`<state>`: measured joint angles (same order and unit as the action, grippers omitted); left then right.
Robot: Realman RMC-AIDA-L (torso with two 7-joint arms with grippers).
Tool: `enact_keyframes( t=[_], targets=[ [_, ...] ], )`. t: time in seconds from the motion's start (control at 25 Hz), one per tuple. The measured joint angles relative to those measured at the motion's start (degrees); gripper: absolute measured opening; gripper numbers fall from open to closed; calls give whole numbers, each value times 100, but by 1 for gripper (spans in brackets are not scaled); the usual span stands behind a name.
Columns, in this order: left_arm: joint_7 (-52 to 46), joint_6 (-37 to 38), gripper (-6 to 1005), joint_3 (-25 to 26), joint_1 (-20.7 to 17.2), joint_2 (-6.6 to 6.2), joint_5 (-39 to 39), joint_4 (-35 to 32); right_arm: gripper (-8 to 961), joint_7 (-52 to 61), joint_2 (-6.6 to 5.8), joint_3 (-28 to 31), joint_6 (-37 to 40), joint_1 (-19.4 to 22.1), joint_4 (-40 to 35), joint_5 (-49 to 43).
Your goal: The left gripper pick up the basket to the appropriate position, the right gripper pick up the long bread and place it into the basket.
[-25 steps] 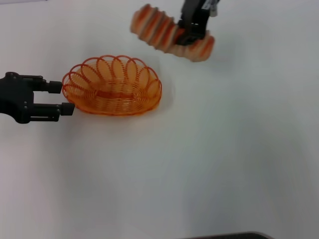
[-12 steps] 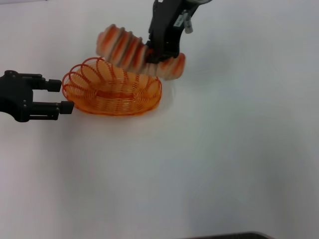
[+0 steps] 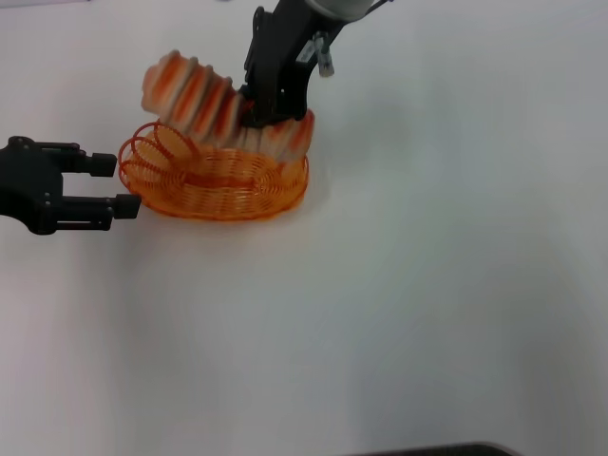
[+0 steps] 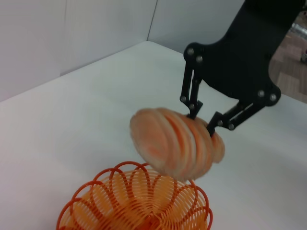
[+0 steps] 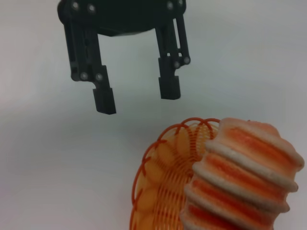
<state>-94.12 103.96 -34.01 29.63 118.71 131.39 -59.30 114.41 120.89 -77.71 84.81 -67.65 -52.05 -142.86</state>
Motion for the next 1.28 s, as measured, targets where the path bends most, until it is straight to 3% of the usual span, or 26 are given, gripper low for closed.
enact_keyframes(
  t=[0.48, 0.68, 1.08, 1.2, 1.28],
  targets=[
    [1, -8, 690, 0, 3, -5, 5, 7, 184, 0, -20, -246, -197, 136, 45, 235],
    [3, -8, 690, 0, 12, -13, 4, 7, 277, -19, -38, -245, -285, 170, 46, 357],
    [23, -17, 691, -9, 6, -4, 14, 7, 632, -7, -65, -155, -535, 301, 31, 522],
    [24, -17, 690, -10, 7, 1, 24, 7, 734, -33, -99, 196, -693, 422, -4, 724],
    [25, -33, 690, -3, 8, -2, 15, 7, 734, -133, -130, 665, -723, 531, -31, 956]
  ],
)
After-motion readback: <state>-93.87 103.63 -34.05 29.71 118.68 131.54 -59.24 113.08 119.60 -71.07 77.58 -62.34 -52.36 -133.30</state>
